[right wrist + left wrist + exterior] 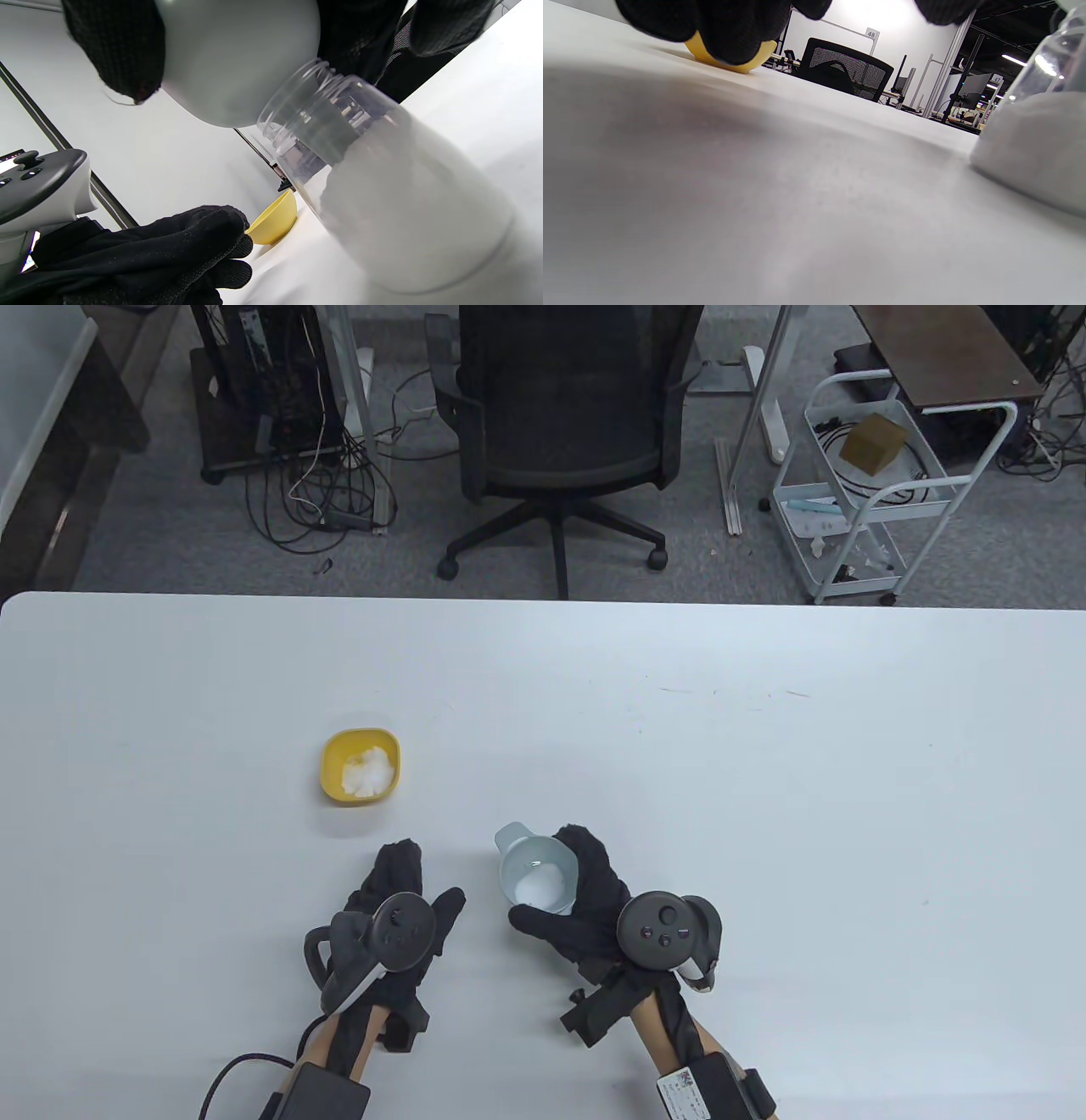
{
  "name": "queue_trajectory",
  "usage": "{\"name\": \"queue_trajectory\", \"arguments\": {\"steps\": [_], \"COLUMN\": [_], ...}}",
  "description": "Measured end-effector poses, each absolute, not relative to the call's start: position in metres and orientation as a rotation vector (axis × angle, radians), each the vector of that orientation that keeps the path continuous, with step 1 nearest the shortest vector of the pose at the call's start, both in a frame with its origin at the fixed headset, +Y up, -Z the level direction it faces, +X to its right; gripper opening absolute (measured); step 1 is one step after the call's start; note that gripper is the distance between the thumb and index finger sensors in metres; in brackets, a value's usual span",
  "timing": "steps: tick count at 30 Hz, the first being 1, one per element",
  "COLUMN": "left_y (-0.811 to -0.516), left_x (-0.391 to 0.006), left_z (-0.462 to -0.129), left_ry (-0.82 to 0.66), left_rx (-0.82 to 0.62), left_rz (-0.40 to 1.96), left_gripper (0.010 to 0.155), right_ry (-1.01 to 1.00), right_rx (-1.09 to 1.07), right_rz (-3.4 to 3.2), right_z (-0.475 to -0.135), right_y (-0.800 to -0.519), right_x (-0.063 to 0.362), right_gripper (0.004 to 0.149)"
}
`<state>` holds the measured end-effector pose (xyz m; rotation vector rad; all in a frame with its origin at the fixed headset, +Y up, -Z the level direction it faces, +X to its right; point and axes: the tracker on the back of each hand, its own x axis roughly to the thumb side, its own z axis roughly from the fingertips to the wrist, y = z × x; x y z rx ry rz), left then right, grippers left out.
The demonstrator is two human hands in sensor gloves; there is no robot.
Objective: Unscrew the press dispenser and pour salt into it
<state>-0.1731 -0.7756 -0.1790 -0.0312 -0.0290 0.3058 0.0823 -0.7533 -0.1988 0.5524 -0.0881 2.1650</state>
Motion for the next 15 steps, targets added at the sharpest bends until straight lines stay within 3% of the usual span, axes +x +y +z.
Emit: {"name": "queue_trajectory", "arguments": {"steps": [15], "left_y": [-0.7762], "left_x": [-0.1730], "left_z": [-0.1790], "left_ry": [-0.032], "left_rx": [-0.032], "left_rz": [0.304], "left_gripper": [0.095], "right_ry": [-0.117], "right_rx": [0.571], "right_rz": [2.148], "right_z": [-0.1969], "right_y": [-0.7441], "right_x": [0.0814], "right_gripper": [0.105]}}
